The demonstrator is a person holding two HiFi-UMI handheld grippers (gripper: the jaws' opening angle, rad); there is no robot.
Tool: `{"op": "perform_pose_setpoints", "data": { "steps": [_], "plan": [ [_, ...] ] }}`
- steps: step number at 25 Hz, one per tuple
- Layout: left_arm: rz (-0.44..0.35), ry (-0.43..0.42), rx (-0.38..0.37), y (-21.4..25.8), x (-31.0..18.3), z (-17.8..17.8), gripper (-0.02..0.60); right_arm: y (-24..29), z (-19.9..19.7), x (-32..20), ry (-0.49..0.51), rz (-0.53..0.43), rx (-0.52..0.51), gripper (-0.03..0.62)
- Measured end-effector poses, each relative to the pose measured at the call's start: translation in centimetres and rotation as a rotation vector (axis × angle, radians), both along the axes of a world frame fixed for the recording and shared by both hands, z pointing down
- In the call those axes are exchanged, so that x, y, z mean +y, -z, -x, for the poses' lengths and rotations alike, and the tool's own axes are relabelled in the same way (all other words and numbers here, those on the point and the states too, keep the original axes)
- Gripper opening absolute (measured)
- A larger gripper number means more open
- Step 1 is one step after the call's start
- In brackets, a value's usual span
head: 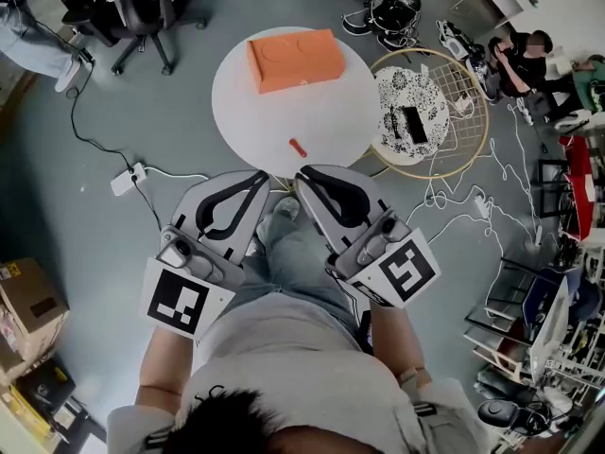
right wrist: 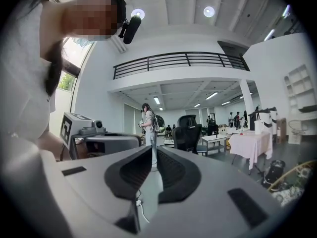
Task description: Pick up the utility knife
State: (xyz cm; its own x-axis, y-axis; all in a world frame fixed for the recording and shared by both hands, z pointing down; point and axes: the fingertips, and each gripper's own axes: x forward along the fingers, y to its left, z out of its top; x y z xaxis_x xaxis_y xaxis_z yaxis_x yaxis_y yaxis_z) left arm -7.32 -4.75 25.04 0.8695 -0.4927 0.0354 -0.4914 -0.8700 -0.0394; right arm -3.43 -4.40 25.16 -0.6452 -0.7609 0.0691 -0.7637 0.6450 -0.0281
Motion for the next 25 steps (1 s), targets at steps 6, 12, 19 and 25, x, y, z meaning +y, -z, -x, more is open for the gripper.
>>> {"op": "perform_pose_setpoints", "data": {
  "steps": [6, 12, 19, 25],
  "plan": [
    [0.012, 0.006, -0.011, -0.4, -3.1, -0.4, 0.011, -1.7, -0.8, -3.7, -0.002, 0.028, 0.029, 0.026],
    [0.043, 0.004, -0.009, -1.4, -6.4, -1.7, 0.011, -4.2, -1.6, -7.2, 0.010, 0.089, 0.046, 0.031],
    [0.088, -0.013, -0.021, -3.5, -9.6, -2.9, 0.011, -9.1, -2.7, -10.7, 0.001, 0.192, 0.097, 0.037],
    [0.139, -0.015, -0.029, -5.7, -11.5, -3.5, 0.011, -14.5, -3.6, -12.1, -0.005, 0.301, 0.148, 0.040]
  ]
}}
